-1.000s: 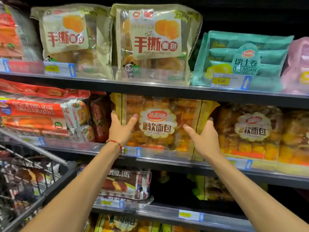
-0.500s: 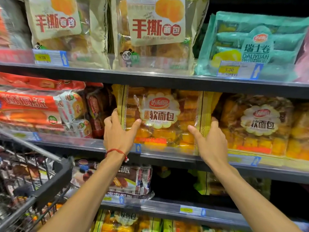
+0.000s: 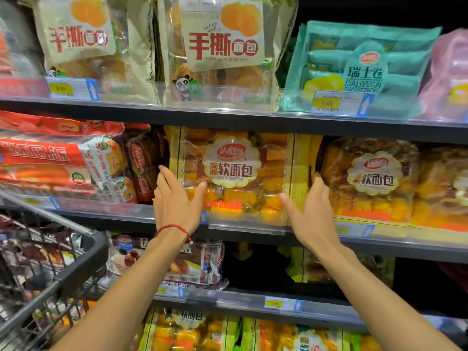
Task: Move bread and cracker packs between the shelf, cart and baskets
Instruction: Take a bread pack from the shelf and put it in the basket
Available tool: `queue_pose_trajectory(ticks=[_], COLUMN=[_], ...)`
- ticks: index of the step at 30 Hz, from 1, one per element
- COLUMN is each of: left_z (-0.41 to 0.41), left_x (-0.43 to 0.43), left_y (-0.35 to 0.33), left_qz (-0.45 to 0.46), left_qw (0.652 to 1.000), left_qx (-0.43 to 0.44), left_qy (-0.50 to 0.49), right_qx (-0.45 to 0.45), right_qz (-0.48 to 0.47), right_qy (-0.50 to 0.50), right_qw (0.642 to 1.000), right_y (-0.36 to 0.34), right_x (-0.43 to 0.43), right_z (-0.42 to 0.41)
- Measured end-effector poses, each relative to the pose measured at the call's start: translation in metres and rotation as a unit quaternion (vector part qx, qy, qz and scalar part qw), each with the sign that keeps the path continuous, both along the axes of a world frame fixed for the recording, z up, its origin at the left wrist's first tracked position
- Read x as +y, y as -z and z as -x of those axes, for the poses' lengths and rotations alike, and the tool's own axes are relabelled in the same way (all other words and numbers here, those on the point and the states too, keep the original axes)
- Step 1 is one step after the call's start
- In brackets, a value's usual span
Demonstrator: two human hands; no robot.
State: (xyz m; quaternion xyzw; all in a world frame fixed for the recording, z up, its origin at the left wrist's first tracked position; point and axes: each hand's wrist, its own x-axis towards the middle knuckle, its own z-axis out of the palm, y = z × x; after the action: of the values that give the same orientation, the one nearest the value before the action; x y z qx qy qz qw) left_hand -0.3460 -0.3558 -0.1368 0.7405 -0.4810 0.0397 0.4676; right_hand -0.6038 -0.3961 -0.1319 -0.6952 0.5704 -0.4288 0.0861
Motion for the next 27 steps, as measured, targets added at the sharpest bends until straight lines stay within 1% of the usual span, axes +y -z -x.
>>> queue_pose_trajectory(ticks=[2,5,8,11,13,17,20,22,24,27], left_z=[0.009,0.023,0.038,0.052,0.059,0.066,0.07,0.071,0.072,0.074], left_x=[0.013,0.034,0.058,0.078,0.089,0.106,0.11,0.113,0.121,0.137], left_y=[0.004,0.012,0.019,0.033,0.048,0.079,0.096,0.099,0.089,0.049], left_qz=[-0.001,0.002,-0.002,-0.049,-0.084,-0.164,-0.205,-0.221,-0.24,-0.274], left_qw=[0.998,0.982,0.959,0.927,0.906,0.882,0.869,0.872,0.883,0.887], left_qx=[-0.057,-0.187,-0.281,-0.368,-0.408,-0.433,-0.44,-0.427,-0.393,-0.358], left_qy=[-0.006,0.013,0.034,0.059,0.072,0.094,0.093,0.092,0.091,0.1], right_qx=[0.042,0.116,0.198,0.265,0.309,0.374,0.391,0.396,0.397,0.394], right_qz=[0.052,0.13,0.148,0.154,0.146,0.11,0.075,0.052,0.035,0.017], right_qy=[0.017,0.029,0.007,-0.026,-0.043,-0.058,-0.058,-0.053,-0.051,-0.06], right_qw=[0.998,0.984,0.969,0.951,0.939,0.919,0.916,0.915,0.916,0.917], right_y=[0.005,0.014,0.024,0.037,0.051,0.084,0.101,0.103,0.092,0.051], right_x=[0.015,0.037,0.058,0.08,0.093,0.109,0.114,0.117,0.122,0.135], right_z=[0.004,0.009,0.019,0.027,0.033,0.043,0.043,0.039,0.036,0.034])
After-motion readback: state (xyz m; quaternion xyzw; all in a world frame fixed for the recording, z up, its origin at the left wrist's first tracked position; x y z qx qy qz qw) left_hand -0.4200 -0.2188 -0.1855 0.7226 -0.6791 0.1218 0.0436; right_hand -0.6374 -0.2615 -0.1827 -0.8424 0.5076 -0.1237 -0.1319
